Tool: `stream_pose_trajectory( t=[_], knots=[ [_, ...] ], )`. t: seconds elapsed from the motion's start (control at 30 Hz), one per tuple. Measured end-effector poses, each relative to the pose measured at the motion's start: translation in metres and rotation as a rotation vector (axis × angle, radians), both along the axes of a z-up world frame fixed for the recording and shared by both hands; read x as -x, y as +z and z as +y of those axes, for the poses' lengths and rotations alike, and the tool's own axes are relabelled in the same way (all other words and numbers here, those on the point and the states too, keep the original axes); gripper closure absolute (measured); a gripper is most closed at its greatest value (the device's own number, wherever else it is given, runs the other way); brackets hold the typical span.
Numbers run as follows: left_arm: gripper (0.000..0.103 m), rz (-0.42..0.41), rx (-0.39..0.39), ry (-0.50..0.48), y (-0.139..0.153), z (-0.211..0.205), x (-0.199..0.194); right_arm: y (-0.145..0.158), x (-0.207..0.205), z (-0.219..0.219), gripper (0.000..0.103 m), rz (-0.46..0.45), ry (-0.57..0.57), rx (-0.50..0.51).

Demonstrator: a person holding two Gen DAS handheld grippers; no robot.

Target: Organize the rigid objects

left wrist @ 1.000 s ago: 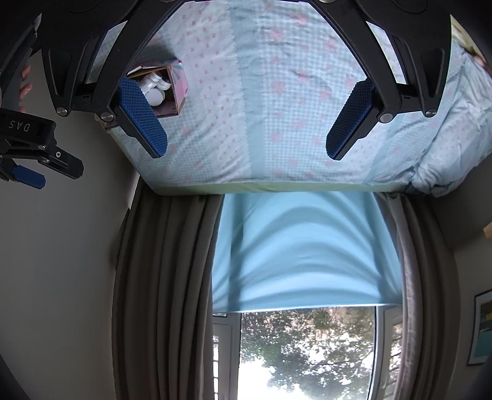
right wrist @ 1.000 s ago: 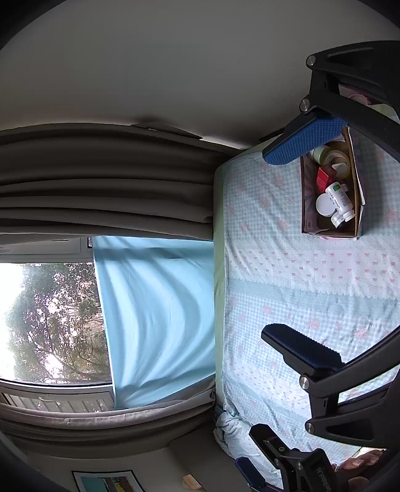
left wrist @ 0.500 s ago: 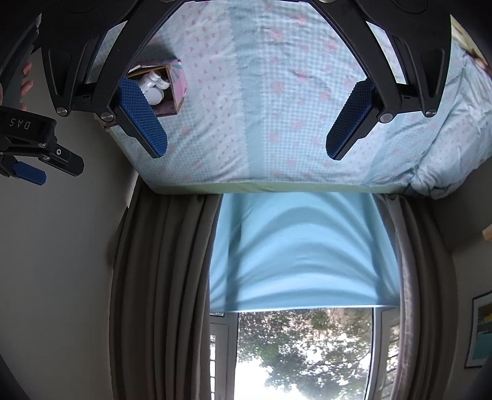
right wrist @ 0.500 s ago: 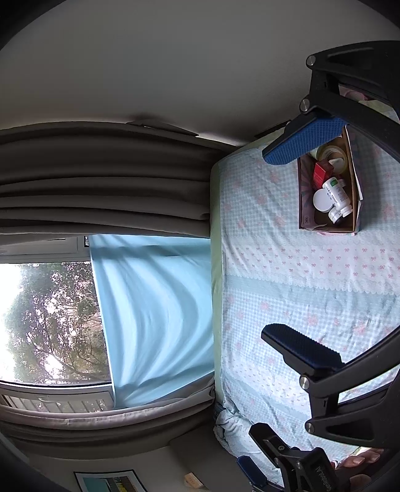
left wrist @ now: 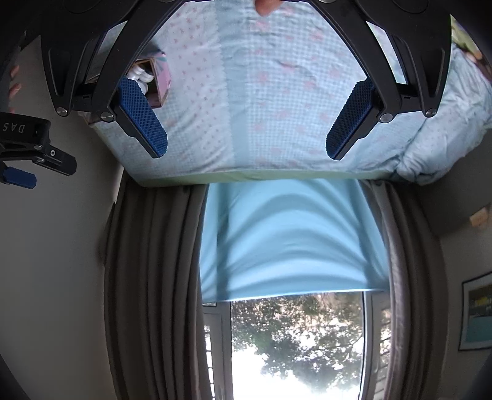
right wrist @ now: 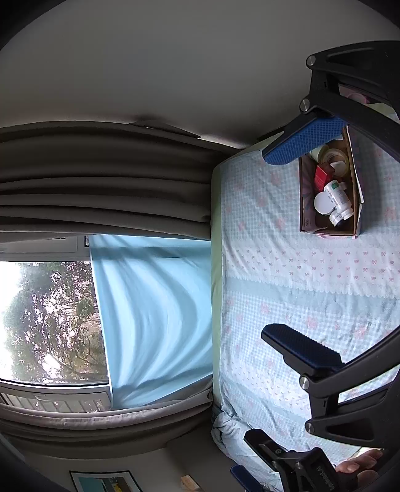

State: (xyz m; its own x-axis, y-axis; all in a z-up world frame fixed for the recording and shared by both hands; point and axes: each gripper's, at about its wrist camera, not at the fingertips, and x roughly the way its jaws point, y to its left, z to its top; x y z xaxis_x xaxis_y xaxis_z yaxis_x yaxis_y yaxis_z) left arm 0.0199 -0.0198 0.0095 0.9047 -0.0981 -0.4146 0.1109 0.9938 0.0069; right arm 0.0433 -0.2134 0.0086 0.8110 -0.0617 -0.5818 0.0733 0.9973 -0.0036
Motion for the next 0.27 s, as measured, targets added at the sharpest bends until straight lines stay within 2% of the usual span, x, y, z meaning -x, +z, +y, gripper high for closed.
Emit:
stream_pose_trajectory(
  t=[0.27],
  knots=[
    [0.000, -0.028, 0.017, -0.037, -0.0017, -0.0004, -0.0004, -0.0013, -0.0045, 0.0014, 0.000, 0.014, 0.005, 0.007]
  ],
)
